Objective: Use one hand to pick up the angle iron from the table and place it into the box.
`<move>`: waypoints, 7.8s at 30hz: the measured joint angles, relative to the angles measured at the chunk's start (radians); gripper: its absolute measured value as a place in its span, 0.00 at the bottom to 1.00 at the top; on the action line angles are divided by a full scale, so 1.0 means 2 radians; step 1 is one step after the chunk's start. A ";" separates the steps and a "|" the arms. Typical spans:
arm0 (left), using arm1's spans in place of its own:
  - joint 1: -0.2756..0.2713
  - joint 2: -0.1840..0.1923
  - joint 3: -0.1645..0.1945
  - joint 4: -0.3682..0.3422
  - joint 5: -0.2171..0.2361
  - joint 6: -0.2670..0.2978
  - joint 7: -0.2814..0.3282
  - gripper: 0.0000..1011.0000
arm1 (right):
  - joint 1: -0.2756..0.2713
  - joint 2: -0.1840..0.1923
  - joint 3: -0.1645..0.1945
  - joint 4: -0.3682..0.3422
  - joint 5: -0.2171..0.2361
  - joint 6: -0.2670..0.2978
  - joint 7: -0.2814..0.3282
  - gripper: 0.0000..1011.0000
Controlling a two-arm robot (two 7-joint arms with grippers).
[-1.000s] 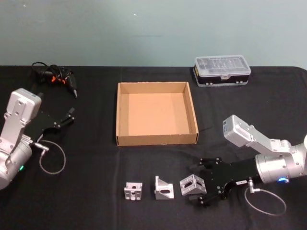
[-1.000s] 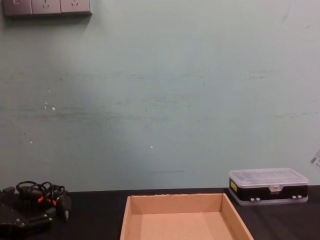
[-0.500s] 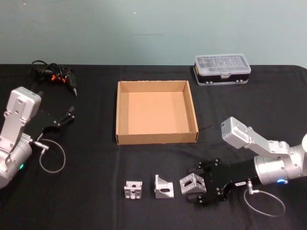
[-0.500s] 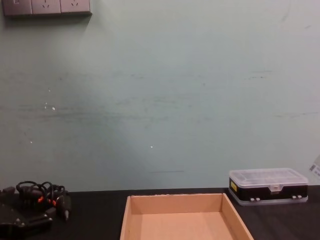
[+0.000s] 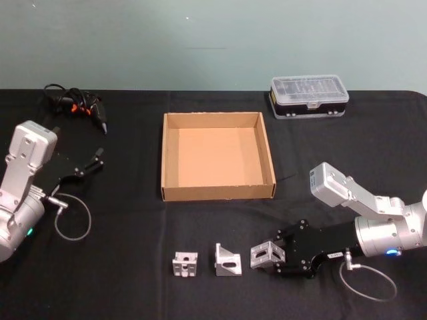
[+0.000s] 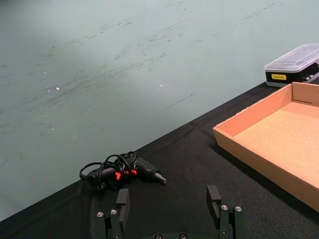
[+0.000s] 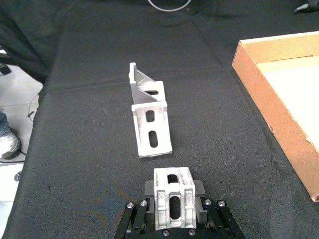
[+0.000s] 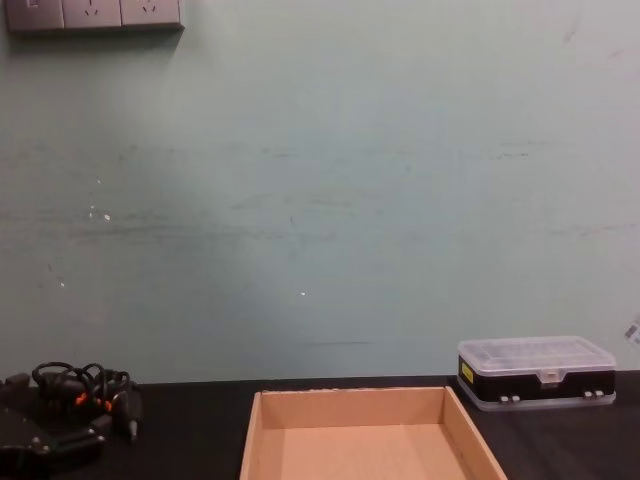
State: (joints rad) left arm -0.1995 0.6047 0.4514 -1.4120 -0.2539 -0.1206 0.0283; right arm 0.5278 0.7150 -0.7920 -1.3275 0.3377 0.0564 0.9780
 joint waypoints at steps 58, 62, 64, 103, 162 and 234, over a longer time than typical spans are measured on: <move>0.000 0.000 0.000 0.000 0.000 0.000 0.000 1.00 | -0.030 -0.098 0.096 -0.046 -0.059 0.103 -0.272 0.45; 0.000 0.000 0.000 0.000 0.000 0.000 0.000 1.00 | -0.014 -0.122 0.094 -0.011 -0.068 0.101 -0.271 0.45; 0.000 0.000 0.000 0.000 0.000 0.000 0.000 1.00 | -0.010 -0.128 0.093 -0.001 -0.071 0.098 -0.271 0.45; 0.000 0.000 0.000 0.000 0.000 0.000 0.000 1.00 | -0.018 -0.171 0.128 0.037 -0.102 0.102 -0.252 0.95; 0.000 0.000 0.000 0.000 0.000 0.000 0.000 1.00 | -0.126 0.033 0.137 -0.159 0.034 0.015 -0.046 0.99; 0.000 0.000 0.000 0.000 0.000 0.000 0.000 1.00 | 0.002 -0.077 -0.020 -0.002 -0.016 0.011 -0.036 0.77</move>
State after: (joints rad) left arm -0.1995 0.6047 0.4514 -1.4120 -0.2539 -0.1205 0.0283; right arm 0.5320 0.5613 -0.8328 -1.3310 0.3062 0.0784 0.9057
